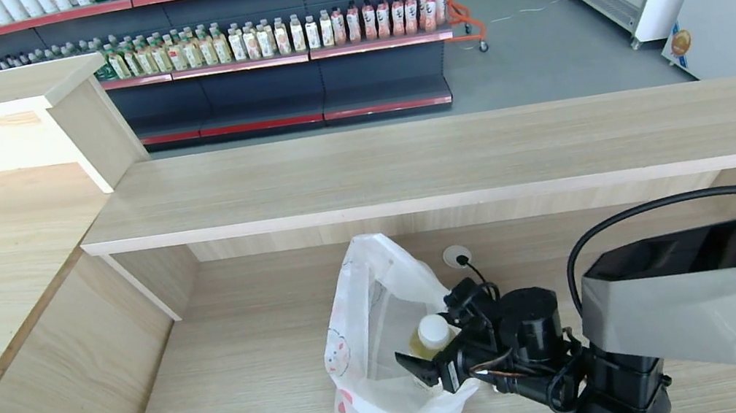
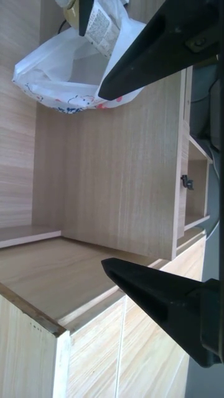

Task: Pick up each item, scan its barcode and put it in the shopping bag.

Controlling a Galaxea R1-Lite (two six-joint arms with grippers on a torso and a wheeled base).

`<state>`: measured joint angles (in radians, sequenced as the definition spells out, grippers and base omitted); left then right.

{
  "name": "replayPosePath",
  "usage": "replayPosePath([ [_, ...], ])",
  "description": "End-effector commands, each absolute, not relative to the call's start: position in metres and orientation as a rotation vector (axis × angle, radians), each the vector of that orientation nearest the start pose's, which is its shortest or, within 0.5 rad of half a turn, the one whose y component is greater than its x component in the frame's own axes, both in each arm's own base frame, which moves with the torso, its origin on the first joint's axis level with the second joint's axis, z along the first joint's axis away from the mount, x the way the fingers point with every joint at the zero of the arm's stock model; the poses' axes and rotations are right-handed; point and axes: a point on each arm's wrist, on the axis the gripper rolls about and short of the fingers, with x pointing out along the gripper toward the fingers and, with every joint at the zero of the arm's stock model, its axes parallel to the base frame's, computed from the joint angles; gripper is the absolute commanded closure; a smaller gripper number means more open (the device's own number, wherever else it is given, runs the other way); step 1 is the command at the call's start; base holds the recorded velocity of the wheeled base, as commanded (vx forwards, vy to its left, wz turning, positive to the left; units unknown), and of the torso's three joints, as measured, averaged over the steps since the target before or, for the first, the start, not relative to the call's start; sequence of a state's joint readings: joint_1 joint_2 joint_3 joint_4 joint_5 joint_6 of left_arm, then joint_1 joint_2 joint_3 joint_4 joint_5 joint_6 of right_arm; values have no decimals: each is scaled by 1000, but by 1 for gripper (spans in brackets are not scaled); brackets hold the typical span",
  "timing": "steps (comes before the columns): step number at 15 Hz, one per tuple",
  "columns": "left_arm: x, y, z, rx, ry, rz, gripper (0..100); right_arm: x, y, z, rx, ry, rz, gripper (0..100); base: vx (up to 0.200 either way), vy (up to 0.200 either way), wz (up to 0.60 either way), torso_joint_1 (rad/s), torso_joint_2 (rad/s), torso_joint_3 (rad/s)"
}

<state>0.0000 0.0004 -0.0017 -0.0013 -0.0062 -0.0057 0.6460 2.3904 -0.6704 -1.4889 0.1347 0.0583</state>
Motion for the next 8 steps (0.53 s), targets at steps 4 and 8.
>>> replayPosePath([
  [4, -23, 0, 76, -6, -3, -6, 0, 260, 185, 83, 278, 427, 671, 0, 0, 0, 0, 0, 0, 0],
  [8, -23, 0, 76, -6, -3, -6, 0, 212, 141, 150, 391, 360, 649, 0, 0, 0, 0, 0, 0, 0],
])
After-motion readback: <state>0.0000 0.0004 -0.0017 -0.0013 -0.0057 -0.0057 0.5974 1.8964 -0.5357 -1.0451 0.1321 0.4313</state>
